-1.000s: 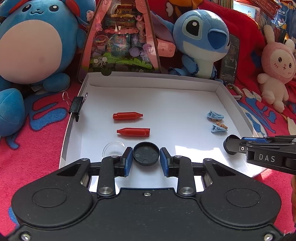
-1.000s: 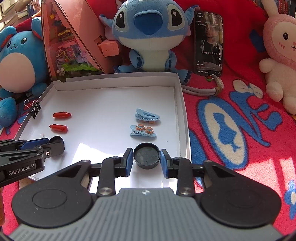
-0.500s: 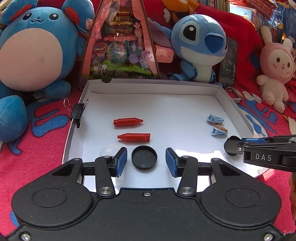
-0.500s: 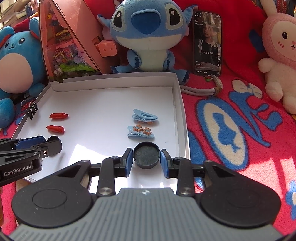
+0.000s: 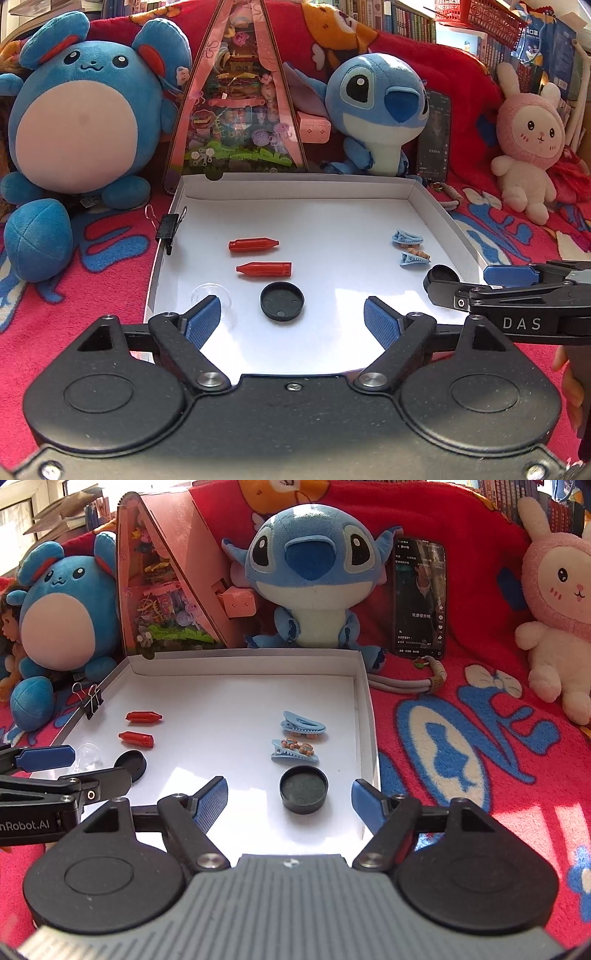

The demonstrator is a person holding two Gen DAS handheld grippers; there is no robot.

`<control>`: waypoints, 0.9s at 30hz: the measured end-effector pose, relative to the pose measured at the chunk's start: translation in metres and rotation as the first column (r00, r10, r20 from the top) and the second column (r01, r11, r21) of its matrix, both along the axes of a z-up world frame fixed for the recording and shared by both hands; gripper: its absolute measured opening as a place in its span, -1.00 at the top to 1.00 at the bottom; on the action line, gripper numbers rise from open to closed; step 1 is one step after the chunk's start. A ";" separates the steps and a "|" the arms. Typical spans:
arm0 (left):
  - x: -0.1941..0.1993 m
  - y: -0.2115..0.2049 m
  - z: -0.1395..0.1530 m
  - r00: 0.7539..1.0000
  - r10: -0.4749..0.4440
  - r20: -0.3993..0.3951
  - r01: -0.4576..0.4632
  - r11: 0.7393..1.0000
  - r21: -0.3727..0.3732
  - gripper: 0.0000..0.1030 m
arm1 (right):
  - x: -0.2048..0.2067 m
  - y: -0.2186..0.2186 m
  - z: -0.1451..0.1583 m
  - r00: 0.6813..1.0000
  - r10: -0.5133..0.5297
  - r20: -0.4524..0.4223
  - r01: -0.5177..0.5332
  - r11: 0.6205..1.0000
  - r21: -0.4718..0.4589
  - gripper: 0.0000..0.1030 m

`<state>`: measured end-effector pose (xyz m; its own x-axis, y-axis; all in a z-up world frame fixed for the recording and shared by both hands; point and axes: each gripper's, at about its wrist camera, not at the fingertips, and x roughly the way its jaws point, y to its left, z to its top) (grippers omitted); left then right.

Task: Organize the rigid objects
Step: 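Lift both open tools out of the box, then move both open tools down to the brown nut and black lid on the blanket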

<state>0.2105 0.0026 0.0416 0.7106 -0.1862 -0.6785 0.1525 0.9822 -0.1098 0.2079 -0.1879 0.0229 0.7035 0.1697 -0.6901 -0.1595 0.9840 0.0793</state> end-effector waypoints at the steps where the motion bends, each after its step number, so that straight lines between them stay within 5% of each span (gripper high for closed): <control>1: -0.004 0.000 0.001 1.000 -0.006 0.004 0.006 1.000 0.000 -0.65 | -0.003 0.000 0.001 1.000 0.003 0.006 -0.003 1.000 0.005 -0.69; 15: -0.069 0.000 0.014 0.992 -0.106 0.071 0.105 0.994 0.022 -0.73 | -0.055 -0.007 0.014 0.992 0.062 0.107 -0.065 0.998 0.027 -0.99; 27: -0.108 0.001 0.015 0.985 -0.151 0.083 0.150 0.989 0.017 -0.76 | -0.102 -0.002 0.019 0.974 0.130 0.184 -0.125 0.991 -0.038 -1.00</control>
<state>0.1022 0.0035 0.0568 0.7294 -0.2883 -0.6204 0.3070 0.9484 -0.0798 0.1060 -0.1897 0.0416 0.7935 0.2503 -0.5548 -0.2936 0.9559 0.0114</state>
